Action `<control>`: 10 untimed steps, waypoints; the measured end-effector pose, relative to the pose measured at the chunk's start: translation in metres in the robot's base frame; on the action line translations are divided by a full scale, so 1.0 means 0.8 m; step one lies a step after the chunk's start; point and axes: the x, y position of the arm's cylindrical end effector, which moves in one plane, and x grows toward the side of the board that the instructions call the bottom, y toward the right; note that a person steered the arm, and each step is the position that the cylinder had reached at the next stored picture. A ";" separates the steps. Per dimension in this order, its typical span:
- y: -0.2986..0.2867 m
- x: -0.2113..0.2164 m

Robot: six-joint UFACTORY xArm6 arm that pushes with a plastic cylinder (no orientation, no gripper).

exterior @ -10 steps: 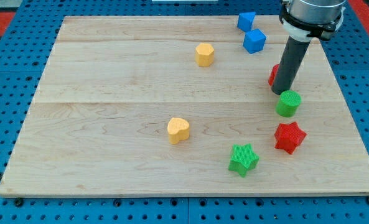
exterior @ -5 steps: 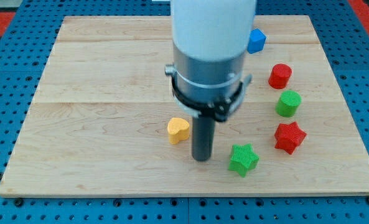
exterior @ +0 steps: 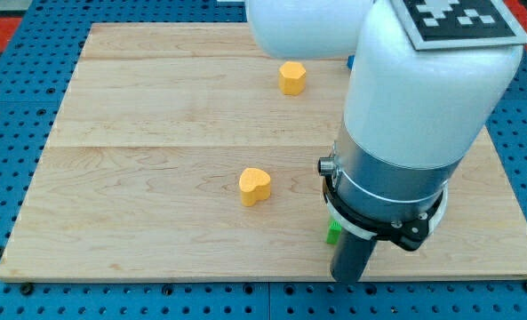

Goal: Push the green star below the red star

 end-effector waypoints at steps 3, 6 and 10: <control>0.008 -0.040; -0.059 -0.049; -0.023 -0.078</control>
